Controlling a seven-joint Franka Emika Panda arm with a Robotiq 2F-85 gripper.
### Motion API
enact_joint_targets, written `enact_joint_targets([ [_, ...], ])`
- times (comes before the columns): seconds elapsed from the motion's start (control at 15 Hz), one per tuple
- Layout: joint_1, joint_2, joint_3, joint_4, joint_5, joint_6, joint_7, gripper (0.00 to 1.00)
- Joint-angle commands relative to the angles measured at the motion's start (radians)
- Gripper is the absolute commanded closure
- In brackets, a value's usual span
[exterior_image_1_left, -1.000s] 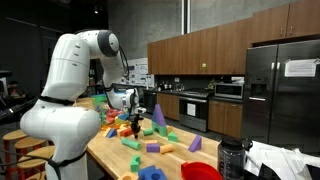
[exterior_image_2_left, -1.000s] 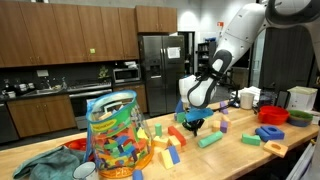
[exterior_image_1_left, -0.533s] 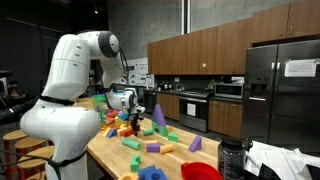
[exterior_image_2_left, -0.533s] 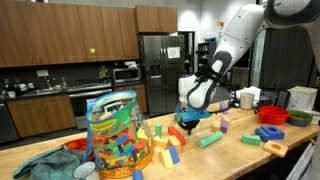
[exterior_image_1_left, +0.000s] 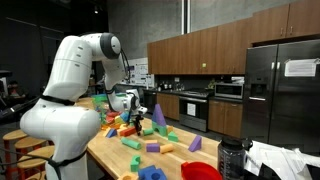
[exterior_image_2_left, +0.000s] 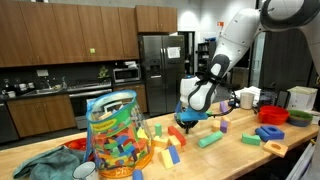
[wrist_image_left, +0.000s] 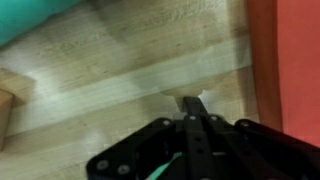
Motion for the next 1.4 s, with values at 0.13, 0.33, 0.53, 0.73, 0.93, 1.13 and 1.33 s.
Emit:
enact_joint_targets([
  [0.13,0.05,0.018,-0.063,0.008,-0.027,0.07,0.076,1.0],
  [0.33,0.094,0.017,-0.124,0.014,-0.067,0.066,0.137,1.0],
  [0.53,0.126,0.018,-0.169,0.023,-0.115,0.057,0.201,1.0],
  [0.73,0.145,0.023,-0.199,0.036,-0.168,0.062,0.256,1.0],
  [0.93,0.155,0.028,-0.217,0.055,-0.223,0.062,0.298,1.0],
  [1.13,0.148,0.025,-0.208,0.062,-0.245,0.047,0.31,1.0],
  [1.33,0.144,0.02,-0.205,0.052,-0.254,0.034,0.311,1.0],
])
